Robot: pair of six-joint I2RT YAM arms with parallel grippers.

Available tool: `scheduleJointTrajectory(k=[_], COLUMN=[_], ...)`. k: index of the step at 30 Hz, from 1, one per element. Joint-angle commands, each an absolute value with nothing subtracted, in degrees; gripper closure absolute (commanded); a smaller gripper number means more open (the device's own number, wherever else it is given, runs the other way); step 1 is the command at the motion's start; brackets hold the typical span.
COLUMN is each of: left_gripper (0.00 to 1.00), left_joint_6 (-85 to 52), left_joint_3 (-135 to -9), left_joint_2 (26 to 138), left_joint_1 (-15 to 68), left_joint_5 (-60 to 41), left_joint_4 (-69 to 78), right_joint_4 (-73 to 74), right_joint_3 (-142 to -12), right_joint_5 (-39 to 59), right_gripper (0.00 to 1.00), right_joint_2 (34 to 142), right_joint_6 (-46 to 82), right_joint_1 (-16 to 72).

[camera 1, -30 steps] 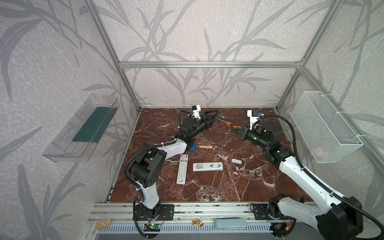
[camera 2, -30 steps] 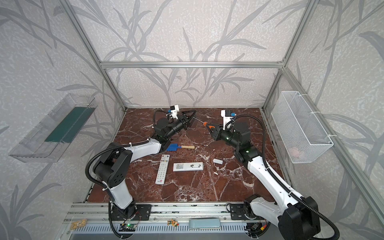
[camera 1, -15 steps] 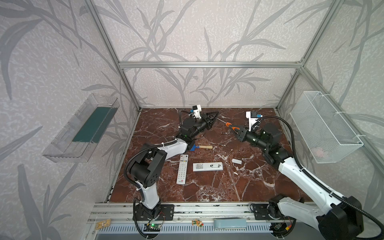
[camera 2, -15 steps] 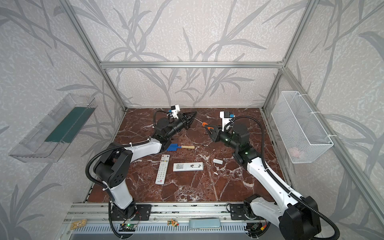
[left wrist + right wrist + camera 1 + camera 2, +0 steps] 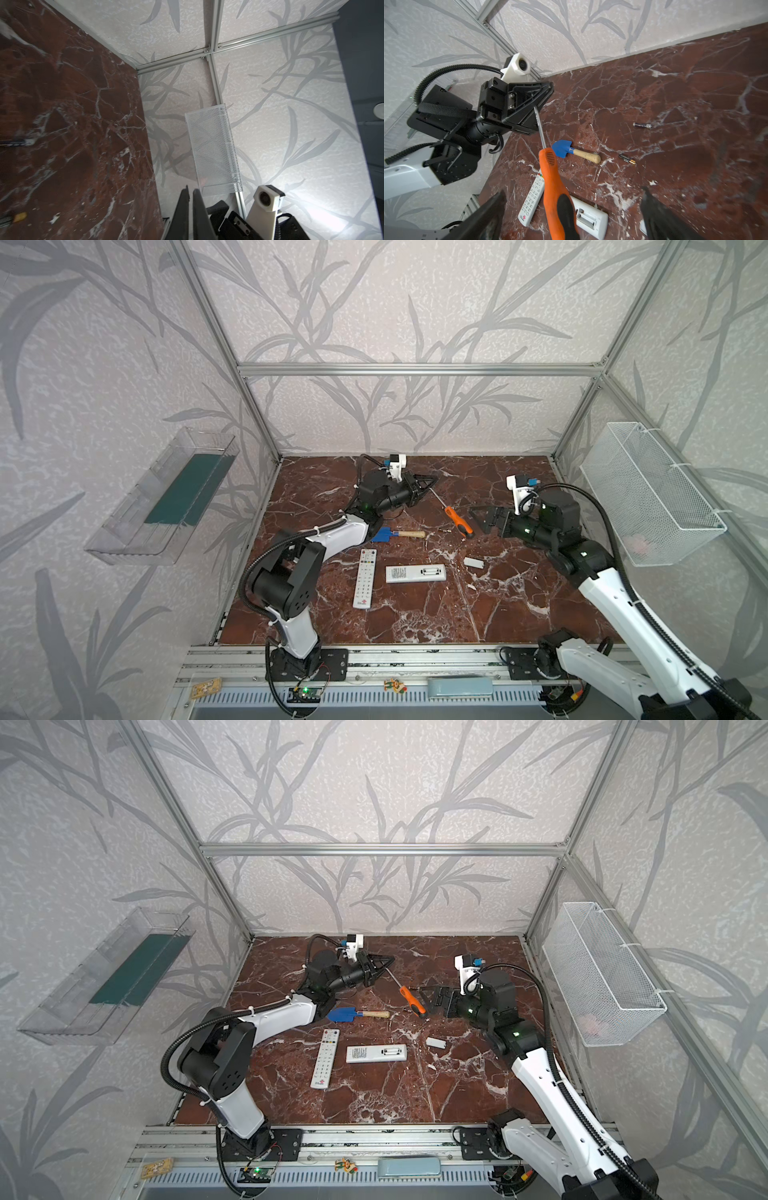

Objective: Unload the batteries from the remote control
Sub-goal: 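Lower the orange screwdriver with the right gripper while the left moves toward the TV remote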

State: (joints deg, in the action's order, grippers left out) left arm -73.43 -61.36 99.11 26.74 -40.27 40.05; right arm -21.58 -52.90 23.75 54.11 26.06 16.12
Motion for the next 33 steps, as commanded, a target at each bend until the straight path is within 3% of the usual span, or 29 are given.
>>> scheduleJointTrajectory(k=[1,6,9,22,33], left_gripper=[1.0,1.0,1.0,1.0,1.0], left_joint_6=[-58.5,-36.3,-31.4,-34.5,-38.4], left_joint_3=[-64.7,-75.6,-79.4,-78.1,-76.4], left_joint_2=[95.3,97.7,99.6,99.4,98.7], left_joint_1=[25.0,24.6,24.5,24.5,24.6], left_joint_5=[-49.7,-52.3,-54.7,-58.6,-60.1], left_joint_4=[20.3,-10.8,-18.0,-14.7,-10.1], right_joint_4=[-39.4,-44.7,-44.4,-32.3,-28.1], right_joint_3=[-55.7,-58.7,-59.1,-56.3,-57.3], right_joint_5=[28.2,35.3,38.2,39.7,36.1], right_gripper=[0.01,0.01,0.01,0.0,0.12], right_joint_2=[52.9,54.7,57.2,66.1,74.1], right_joint_6=[19.9,15.6,13.8,15.5,16.2], right_joint_1=[14.6,14.8,16.4,30.5,36.5])
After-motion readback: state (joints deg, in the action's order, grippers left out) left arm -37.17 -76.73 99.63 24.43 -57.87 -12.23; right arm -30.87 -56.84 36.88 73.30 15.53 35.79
